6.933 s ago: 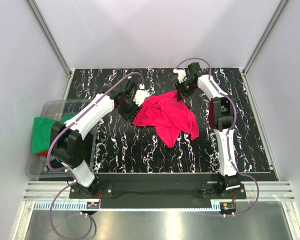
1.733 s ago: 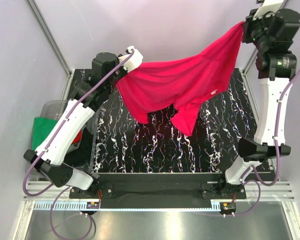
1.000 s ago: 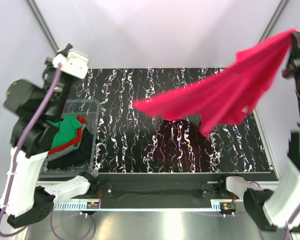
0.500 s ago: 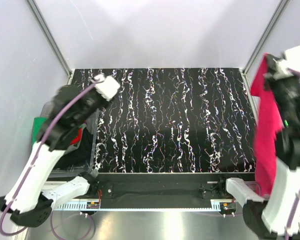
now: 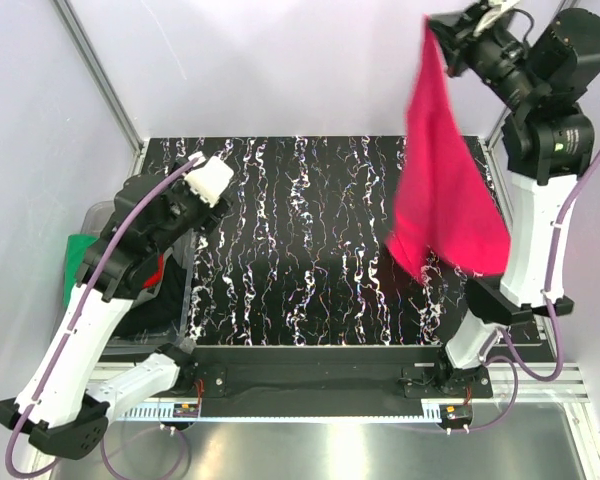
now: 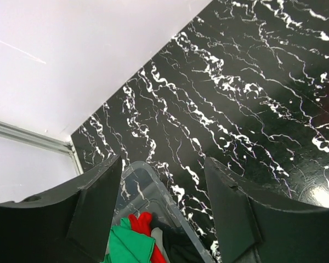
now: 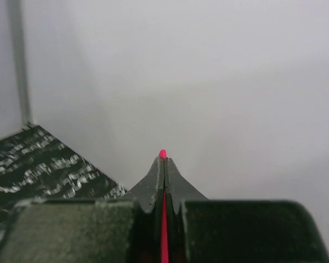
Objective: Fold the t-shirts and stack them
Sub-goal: Flatten the tshirt out
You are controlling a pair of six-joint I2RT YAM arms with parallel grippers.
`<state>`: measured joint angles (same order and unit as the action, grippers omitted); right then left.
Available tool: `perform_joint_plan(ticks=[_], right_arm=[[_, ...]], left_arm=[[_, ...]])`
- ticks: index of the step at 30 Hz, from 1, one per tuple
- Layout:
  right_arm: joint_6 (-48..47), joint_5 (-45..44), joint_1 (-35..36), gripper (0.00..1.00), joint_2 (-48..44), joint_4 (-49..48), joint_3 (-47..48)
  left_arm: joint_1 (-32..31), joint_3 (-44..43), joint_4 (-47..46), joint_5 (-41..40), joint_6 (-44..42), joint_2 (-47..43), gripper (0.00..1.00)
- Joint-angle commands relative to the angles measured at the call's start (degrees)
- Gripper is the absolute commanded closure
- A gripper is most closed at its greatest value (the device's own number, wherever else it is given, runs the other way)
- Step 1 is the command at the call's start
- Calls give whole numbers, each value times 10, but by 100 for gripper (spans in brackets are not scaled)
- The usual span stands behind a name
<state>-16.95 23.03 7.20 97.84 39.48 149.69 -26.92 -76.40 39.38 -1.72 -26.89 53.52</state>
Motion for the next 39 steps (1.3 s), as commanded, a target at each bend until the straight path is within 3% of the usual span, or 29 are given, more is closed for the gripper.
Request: perform_joint_plan(ticks=[1,6,12,17,18,20,21,24,28,33,39], right_arm=[[-7,33,71,100,9,-25,153],[-9,39,130,100,-45,-105,50],[-43,-12,143,100,-61,-97,28],[-151,-115,142,100,-122,-103,-187],[-182,-126,142,100,-150,-116,-284],[-193,-143,130,100,-185,-145,-397],[-197,-144,122,100,-216,-175,-502],[-192,-150,94,100,-239,-187,-632],[-163,-163,69,100,-236,-187,-688],[-152,-164,68,100,-236,-184,-705],[-157,-170,67,100,-244,-169,-708]], left_arm=[[9,-23,-21,-7,17,20,33],[15,-35,-33,-16,25,47,32],[17,-44,-51,-32,21,65,33],[17,-59,-52,-16,25,84,32],[17,-59,-52,-8,28,91,32],[17,-53,-48,9,32,105,31],[16,-50,-46,14,33,110,30],[17,-48,-22,61,36,142,25],[17,-69,19,123,41,218,25],[17,-88,41,157,16,348,32],[16,-32,47,139,-33,417,38]])
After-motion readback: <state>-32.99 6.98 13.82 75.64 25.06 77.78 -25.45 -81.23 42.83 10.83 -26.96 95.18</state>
